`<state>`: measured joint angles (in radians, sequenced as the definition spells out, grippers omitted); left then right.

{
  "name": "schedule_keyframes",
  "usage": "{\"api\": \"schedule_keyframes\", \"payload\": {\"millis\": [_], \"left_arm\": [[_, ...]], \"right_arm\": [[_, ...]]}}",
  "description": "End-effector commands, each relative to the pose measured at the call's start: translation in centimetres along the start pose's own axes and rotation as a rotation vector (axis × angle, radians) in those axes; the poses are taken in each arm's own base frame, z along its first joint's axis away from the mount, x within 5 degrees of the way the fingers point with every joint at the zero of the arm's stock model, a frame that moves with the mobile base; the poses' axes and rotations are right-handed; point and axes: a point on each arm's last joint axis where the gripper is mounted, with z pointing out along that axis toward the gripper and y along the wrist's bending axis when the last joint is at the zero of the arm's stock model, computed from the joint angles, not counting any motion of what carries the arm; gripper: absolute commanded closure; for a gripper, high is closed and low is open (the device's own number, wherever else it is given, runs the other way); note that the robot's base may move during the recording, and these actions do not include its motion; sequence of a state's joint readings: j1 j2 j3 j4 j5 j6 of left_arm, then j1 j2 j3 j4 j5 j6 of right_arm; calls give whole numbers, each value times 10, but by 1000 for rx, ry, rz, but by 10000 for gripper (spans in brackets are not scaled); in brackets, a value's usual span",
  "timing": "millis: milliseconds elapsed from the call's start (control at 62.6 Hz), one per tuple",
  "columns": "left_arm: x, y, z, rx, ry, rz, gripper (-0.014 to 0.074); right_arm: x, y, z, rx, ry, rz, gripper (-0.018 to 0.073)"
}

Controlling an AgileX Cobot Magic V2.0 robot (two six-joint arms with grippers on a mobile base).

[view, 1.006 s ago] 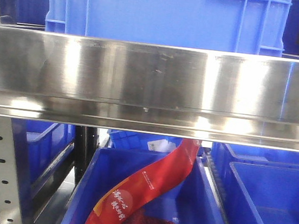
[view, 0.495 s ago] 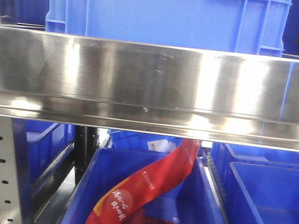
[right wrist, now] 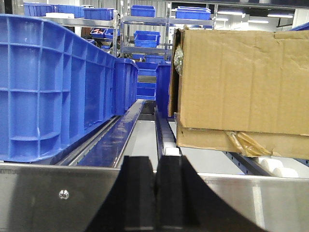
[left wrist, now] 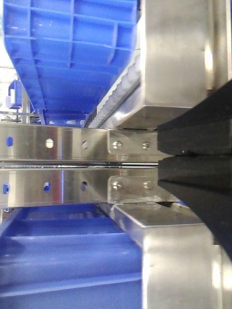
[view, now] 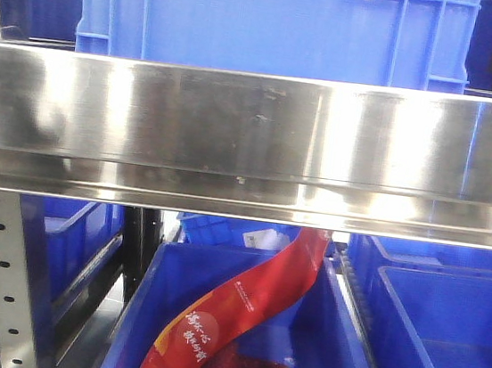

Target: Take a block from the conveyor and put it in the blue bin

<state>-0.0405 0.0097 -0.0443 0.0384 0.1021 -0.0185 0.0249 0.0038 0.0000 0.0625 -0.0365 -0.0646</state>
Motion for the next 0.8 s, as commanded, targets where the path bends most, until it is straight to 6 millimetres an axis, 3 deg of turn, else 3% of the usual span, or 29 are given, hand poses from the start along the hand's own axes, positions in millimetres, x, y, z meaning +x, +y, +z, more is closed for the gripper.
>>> {"api": "schedule_keyframes", "payload": {"millis": [0, 783], "left_arm": [[9, 0, 1, 2, -8, -8, 707], [8, -1, 1, 4, -39, -36, 707]], "right_arm": [[-2, 0, 0, 6, -27, -3, 727], [-2, 0, 0, 6, -27, -3, 727]]}}
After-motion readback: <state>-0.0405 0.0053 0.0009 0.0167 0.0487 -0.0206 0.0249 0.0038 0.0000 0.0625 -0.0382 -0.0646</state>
